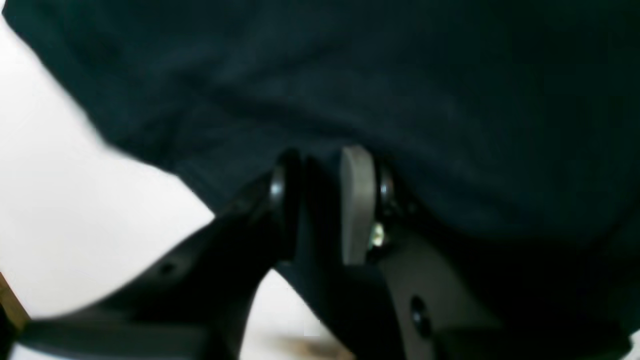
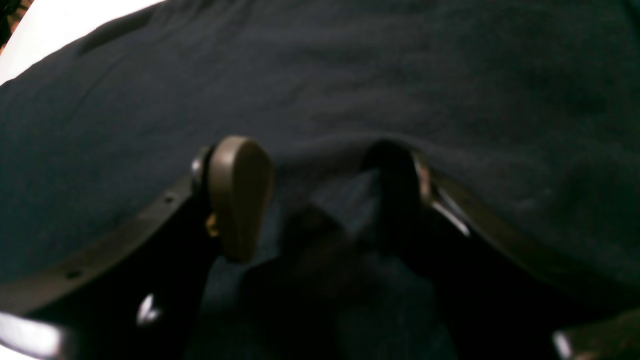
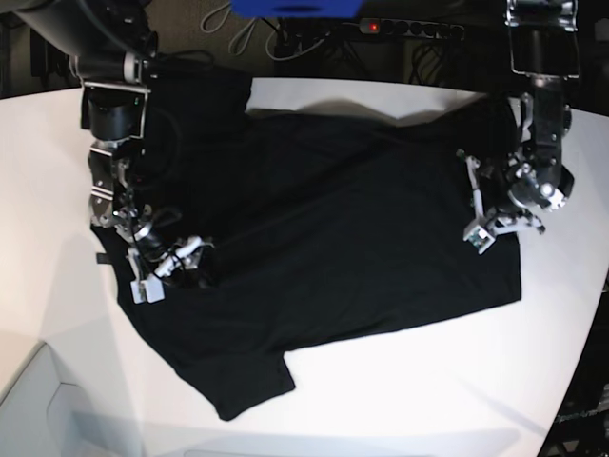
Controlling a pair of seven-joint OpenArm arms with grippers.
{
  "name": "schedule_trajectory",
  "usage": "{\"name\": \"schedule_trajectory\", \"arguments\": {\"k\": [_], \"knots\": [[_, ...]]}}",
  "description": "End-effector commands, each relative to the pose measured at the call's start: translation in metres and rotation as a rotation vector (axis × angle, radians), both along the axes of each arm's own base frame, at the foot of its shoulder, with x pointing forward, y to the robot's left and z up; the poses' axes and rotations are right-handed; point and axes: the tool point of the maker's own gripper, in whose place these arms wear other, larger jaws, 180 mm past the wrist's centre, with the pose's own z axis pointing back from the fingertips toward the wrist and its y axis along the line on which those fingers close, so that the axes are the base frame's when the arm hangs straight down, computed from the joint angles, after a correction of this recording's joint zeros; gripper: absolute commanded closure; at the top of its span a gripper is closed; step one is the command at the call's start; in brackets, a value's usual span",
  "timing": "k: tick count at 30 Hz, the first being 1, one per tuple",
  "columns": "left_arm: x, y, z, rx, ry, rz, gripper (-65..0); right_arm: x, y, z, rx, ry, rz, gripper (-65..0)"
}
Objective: Layout the t-shirt on the table in an organized manner, then fold the t-shirt properly
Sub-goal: 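Release the shirt edge with the left gripper and regrasp it nearer the sleeve, then pull the shirt side with the left gripper toward the collar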
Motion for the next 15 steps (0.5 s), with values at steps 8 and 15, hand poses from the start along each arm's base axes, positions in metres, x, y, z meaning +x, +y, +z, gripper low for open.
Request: {"name": "schedule_trajectory", "arguments": {"k": [8, 15], "knots": [[0.044, 0.035, -0.023, 0.099, 0.019, -0.018, -14.8, -0.015, -0.005, -0.019, -0.050, 0.078, 0.019, -37.6], [0.100, 0.044, 0.001, 0.015, -0.072, 0.034, -14.8, -0.027, -0.010, -0.010, -0.085, 0.032, 0.029, -37.6]]}}
